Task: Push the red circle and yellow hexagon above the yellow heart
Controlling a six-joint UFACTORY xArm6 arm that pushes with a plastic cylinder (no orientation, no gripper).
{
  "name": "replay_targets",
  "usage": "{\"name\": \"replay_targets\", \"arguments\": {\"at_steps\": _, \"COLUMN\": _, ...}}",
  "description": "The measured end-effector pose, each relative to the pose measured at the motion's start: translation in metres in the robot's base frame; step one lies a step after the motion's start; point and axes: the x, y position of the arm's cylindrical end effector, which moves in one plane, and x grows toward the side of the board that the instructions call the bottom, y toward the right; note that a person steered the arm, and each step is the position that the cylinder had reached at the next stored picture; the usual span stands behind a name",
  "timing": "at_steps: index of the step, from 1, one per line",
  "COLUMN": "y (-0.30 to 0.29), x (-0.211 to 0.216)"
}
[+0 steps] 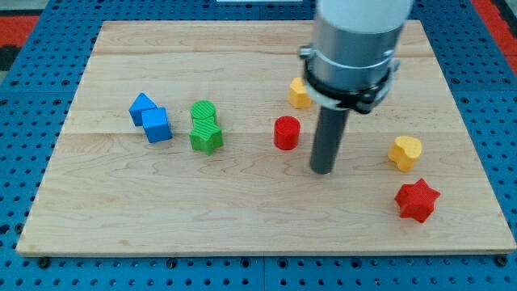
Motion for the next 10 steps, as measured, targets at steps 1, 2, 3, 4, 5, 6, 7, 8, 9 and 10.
{"name": "replay_targets", "arguments": {"at_steps": 1, "y": -0.048, "x": 0.028}}
{"name": "replay_targets", "arguments": {"at_steps": 2, "y": -0.061, "x": 0.0}}
{"name": "replay_targets", "arguments": {"at_steps": 3, "y": -0.067, "x": -0.038}}
{"name": "replay_targets", "arguments": {"at_steps": 4, "y": 0.001, "x": -0.06}}
{"name": "replay_targets", "arguments": {"at_steps": 5, "y": 0.021, "x": -0.062}}
{"name": "replay_targets", "arguments": {"at_steps": 6, "y": -0.019, "x": -0.064}}
{"name": "replay_targets", "arguments": {"at_steps": 7, "y": 0.032, "x": -0.089}}
{"name": "replay_targets", "arguments": {"at_steps": 8, "y": 0.09, "x": -0.089}}
{"name": "replay_targets", "arguments": {"at_steps": 9, "y": 0.071, "x": -0.089}}
{"name": "replay_targets", "arguments": {"at_steps": 10, "y": -0.017, "x": -0.086}}
